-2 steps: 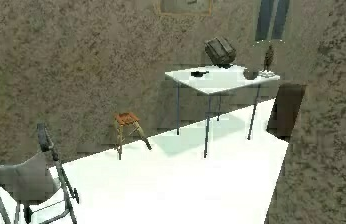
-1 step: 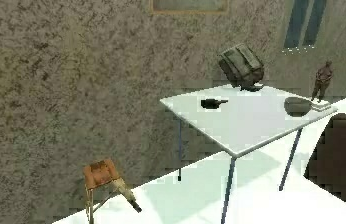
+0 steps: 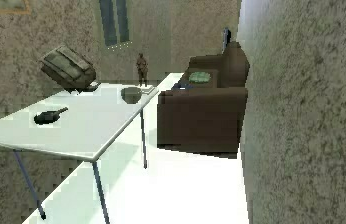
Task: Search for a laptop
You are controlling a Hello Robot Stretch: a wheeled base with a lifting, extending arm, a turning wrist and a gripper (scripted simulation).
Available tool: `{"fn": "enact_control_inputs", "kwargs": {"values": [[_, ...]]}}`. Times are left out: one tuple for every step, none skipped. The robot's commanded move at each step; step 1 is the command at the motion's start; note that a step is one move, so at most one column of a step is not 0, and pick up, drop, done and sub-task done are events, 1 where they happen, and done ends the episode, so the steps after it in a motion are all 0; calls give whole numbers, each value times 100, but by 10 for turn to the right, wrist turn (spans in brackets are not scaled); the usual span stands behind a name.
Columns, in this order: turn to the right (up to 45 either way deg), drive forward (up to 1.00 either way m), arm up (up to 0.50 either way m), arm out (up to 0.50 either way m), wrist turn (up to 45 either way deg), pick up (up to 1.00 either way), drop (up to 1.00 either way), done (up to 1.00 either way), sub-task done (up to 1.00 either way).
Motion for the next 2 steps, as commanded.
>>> {"fn": "enact_control_inputs", "kwargs": {"values": [[120,0,0,0,0,0,0,0,0],[0,100,0,0,0,0,0,0,0]]}}
